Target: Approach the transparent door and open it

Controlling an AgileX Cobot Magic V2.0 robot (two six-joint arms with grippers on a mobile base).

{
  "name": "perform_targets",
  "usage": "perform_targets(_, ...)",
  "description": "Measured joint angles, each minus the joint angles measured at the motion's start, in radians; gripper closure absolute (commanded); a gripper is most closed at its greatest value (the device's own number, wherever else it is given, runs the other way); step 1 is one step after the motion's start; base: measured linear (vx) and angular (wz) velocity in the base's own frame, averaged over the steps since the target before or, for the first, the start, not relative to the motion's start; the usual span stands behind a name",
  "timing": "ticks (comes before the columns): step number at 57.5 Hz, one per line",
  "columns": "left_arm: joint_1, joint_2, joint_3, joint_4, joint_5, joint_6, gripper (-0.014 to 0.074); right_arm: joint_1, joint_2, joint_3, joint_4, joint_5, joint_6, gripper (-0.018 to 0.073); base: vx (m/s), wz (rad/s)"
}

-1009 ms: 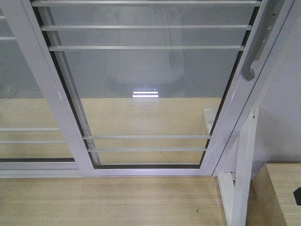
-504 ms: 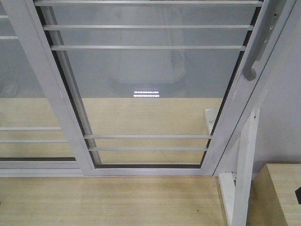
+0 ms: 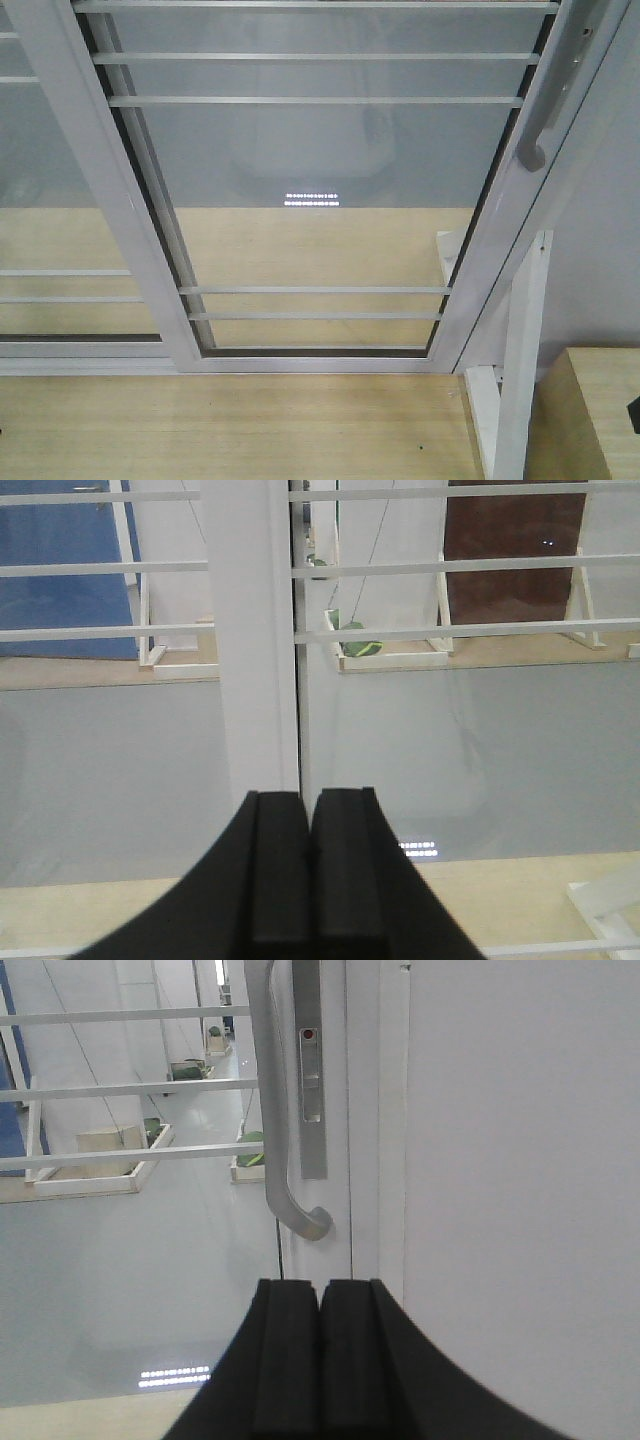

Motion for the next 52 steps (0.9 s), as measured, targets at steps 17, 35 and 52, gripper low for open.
perform_targets(17, 0.0, 0.0, 0.0, 0.0, -0.059, 0.0, 0.0603, 0.0, 0.0, 0.0, 0.0, 0.0, 0.0, 0.0566, 0.0, 0.0)
perform_targets(35, 0.0, 0.0, 0.001, 0.0, -0.13, 0.0, 0.0603, -0.001, 0.0, 0.001, 0.0, -0.117, 0.0, 0.0566, 0.0, 0.0)
perform_targets(52, 0.0, 0.01, -0.146, 0.0, -0.247, -0.002, 0.0603, -0.001, 0.052, -0.202, -0.032, -0.198, 0.049, 0.0565, 0.0, 0.0)
